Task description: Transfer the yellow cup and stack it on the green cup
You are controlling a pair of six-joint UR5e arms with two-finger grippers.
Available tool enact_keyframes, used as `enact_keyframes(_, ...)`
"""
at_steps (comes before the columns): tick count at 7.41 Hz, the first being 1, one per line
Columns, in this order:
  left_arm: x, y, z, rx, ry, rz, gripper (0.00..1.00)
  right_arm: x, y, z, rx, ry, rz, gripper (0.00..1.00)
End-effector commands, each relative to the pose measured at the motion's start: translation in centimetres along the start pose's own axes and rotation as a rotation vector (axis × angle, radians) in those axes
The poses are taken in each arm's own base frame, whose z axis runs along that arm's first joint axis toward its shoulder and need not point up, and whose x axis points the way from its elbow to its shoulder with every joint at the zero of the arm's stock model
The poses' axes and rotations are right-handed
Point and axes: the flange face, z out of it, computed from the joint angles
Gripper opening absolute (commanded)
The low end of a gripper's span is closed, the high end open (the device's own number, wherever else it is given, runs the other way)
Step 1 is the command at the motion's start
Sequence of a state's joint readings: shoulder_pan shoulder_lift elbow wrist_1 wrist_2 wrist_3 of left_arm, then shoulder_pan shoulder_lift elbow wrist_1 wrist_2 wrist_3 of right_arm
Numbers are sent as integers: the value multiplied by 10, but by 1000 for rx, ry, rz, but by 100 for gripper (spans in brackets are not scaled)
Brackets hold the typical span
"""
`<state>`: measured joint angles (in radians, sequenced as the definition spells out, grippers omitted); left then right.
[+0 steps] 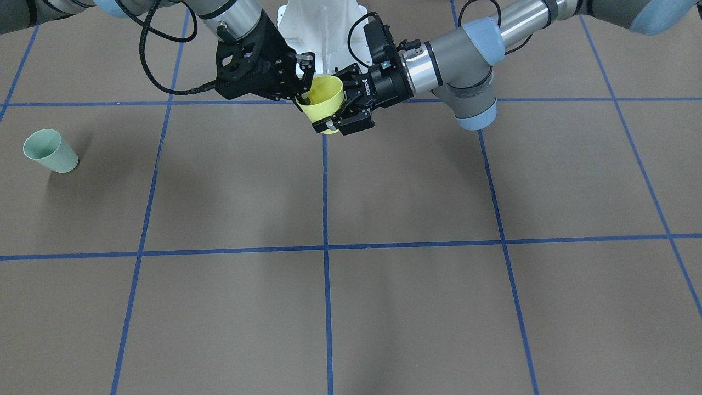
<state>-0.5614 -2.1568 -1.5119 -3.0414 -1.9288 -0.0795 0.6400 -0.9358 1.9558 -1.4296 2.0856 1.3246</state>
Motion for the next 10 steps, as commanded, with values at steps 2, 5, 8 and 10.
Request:
enact_keyframes(2, 7, -3, -5, 70, 18, -221, 100, 15, -12, -8, 19, 15, 20, 0)
enact_keyframes(5, 4, 2, -6, 70, -12, -235, 100, 29, -23, -21, 43, 22, 36, 0)
enact_keyframes(8, 1, 11, -5, 55, -31, -244, 100, 67, -44, -42, 90, 55, 82, 0)
enact_keyframes(10, -3, 21, -8, 40, -81, -257, 100, 106, -80, -65, 146, 141, 154, 0)
